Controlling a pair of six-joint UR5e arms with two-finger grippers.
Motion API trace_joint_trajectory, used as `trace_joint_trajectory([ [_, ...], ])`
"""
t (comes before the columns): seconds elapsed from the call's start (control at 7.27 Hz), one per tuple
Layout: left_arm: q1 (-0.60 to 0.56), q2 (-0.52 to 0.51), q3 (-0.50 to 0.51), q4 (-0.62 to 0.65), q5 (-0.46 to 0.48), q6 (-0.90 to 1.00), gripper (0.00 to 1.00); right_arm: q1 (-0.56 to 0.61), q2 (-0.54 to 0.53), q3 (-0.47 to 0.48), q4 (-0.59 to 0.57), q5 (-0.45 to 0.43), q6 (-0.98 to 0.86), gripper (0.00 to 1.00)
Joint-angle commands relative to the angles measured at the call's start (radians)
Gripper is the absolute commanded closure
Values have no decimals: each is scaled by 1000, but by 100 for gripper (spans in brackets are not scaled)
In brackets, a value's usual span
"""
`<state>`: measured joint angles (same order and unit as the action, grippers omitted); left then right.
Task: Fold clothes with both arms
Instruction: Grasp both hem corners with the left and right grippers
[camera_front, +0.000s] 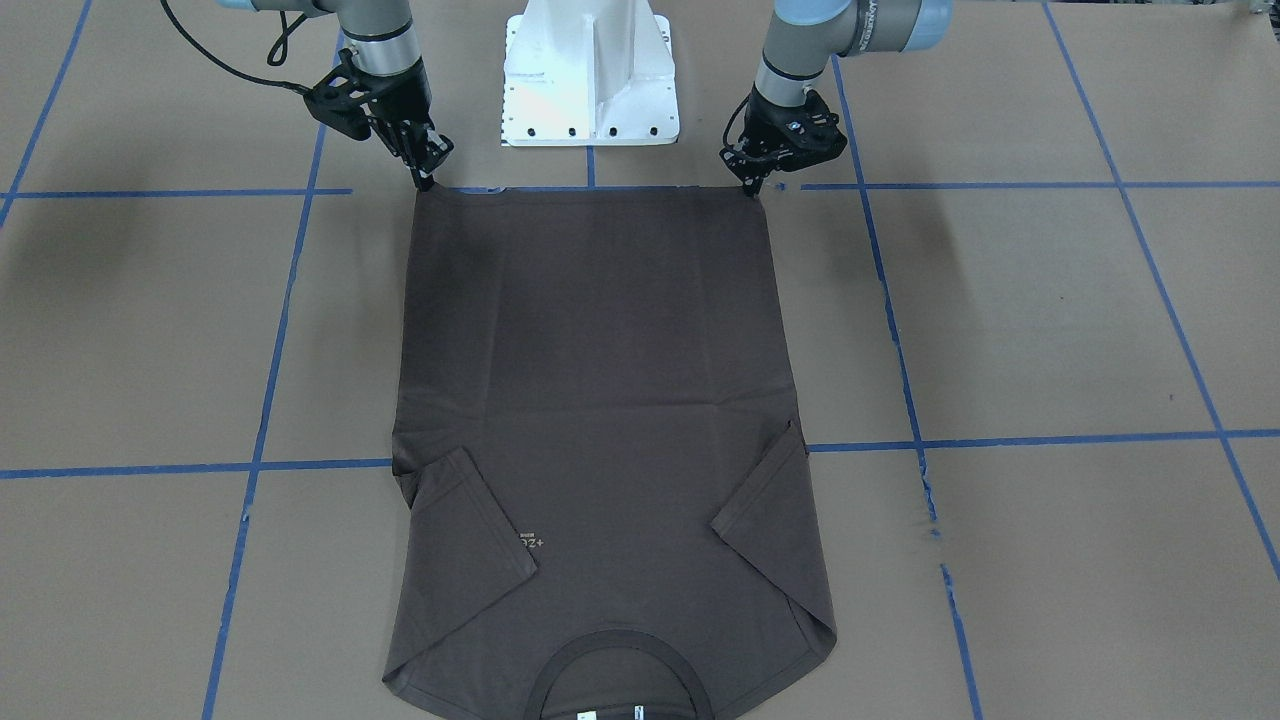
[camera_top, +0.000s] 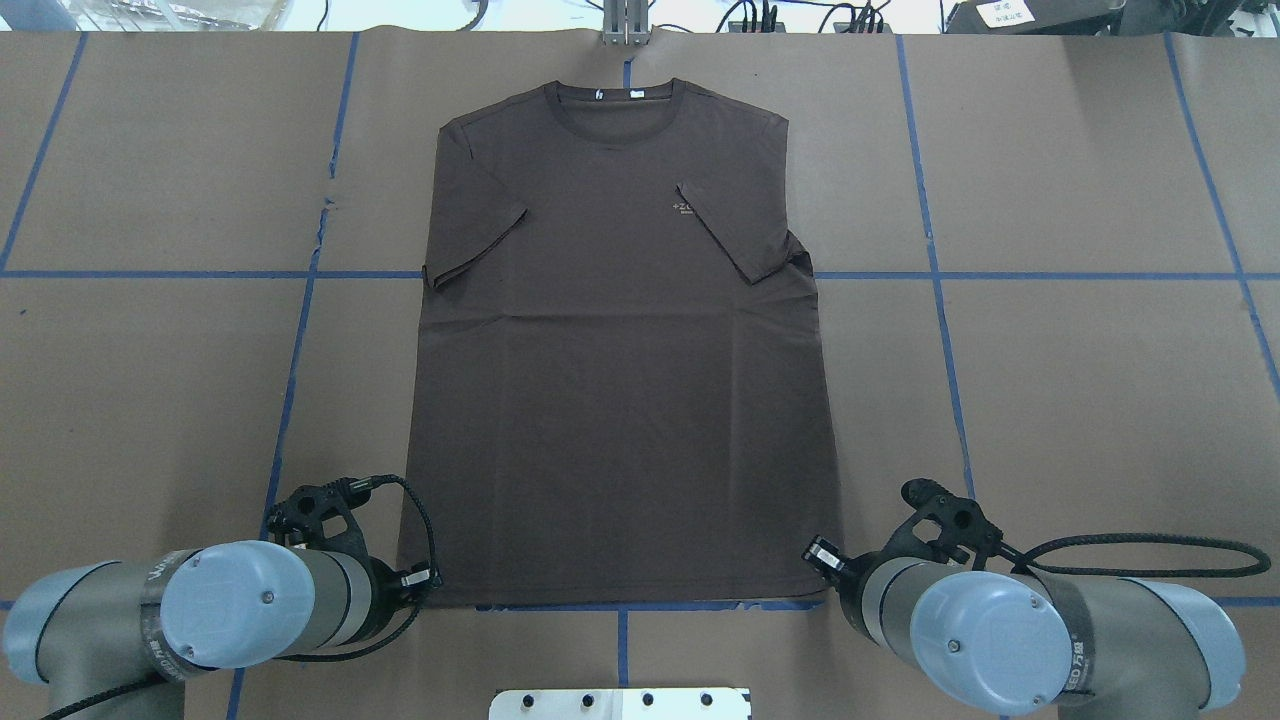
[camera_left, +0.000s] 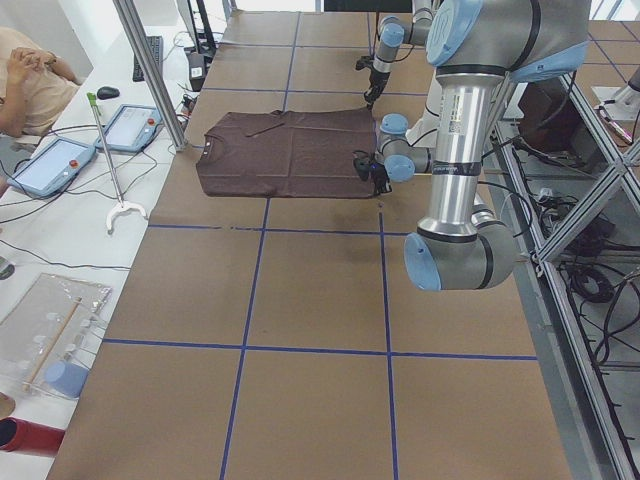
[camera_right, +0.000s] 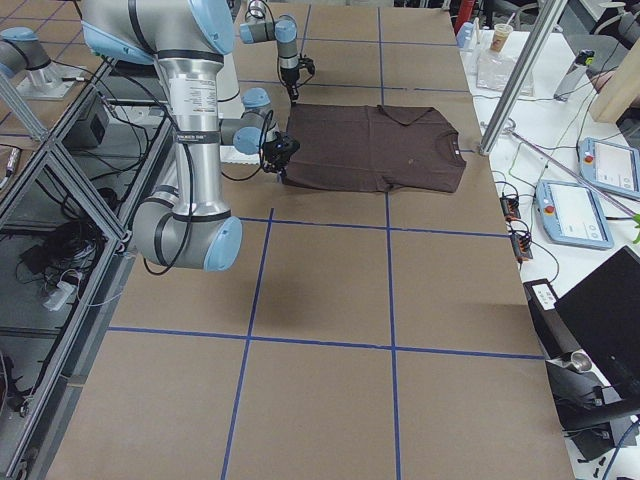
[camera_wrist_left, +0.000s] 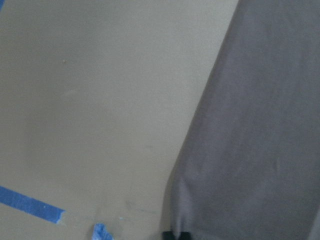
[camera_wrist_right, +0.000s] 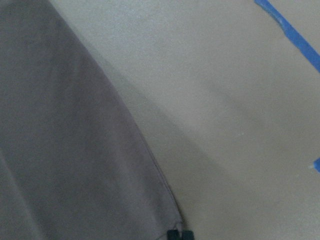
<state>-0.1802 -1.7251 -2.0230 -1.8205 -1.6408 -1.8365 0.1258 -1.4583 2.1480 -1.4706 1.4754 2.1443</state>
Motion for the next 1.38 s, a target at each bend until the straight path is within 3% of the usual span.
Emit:
trace_joint_trajectory([
  [0.0,-1,-4,-28,0,-1,-1,100,3,-2,10,1,-1,-1,100],
  [0.55,13,9,-156,1,-2,-4,100,-75,-124,165,-25,-18,5,100],
  [0.69,28,9,-186,6,-2,-94,100,-86,-128,165,-25,-30,5,100],
  [1.1,1,-13,-171,44,-1,-133,100,-10,-91,178,-25,-35,-29,100],
  [1.24,-72,-51,-165,44,-5,-71,100,53,-7,135,-27,-29,-141,100],
])
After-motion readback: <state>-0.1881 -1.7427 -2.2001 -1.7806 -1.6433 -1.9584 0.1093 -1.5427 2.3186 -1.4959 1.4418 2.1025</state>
